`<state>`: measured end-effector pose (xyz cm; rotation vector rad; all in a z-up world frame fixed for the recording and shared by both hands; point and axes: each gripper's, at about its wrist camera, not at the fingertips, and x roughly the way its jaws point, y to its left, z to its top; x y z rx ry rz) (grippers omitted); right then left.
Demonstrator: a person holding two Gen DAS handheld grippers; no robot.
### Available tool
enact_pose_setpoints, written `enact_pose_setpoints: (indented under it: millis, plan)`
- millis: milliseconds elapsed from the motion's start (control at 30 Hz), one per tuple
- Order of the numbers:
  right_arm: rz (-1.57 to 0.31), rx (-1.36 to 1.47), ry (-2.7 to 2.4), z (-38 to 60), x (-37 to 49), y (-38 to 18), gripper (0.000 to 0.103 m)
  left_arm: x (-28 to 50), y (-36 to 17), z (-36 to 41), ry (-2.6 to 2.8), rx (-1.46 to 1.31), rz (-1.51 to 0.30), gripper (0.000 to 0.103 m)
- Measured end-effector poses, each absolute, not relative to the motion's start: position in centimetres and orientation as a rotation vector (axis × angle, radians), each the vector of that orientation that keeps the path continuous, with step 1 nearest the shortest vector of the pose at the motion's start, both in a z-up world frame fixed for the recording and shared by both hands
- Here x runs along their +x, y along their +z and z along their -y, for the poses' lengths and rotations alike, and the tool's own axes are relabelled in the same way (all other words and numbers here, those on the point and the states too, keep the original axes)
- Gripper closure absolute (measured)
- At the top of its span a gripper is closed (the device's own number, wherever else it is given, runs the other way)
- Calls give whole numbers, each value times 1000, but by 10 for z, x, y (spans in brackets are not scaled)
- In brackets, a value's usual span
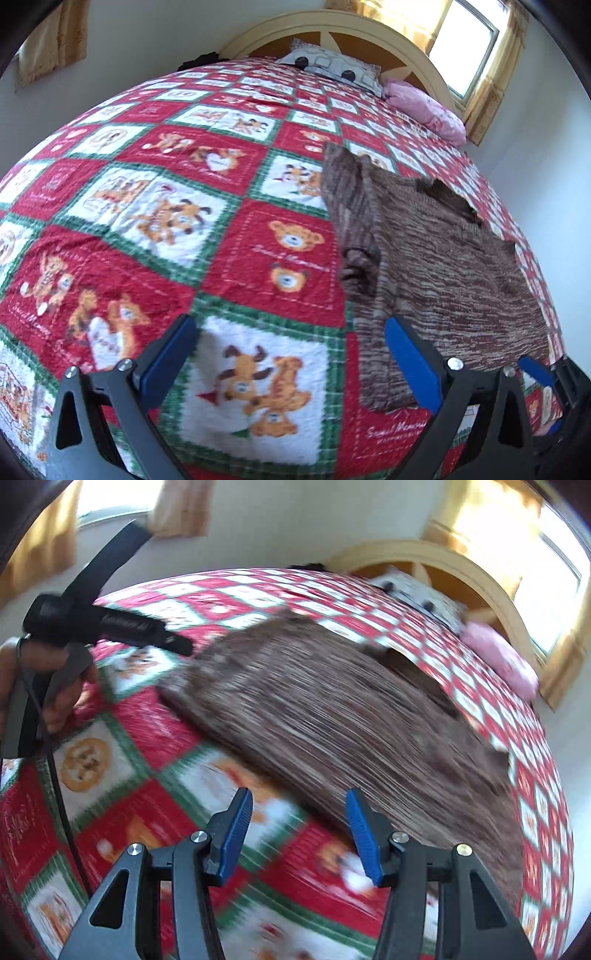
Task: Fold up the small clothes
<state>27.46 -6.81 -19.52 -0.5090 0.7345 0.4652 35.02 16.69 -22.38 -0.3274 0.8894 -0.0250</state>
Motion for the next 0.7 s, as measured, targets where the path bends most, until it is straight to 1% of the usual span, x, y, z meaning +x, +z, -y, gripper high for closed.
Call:
enact_pose_setpoints:
  millis: [167,367,700]
  plan:
    - [-683,-592,529,24,270,-200,49,346,-225,-191,-3,-356,-868,0]
    - [-674,-628,556,-16,274,-210,49,346,-224,-192,-28,-375,-854,0]
    - [-635,-653,529,-52,299,-217,49,374,-216,-213,-82,-388,-813,0]
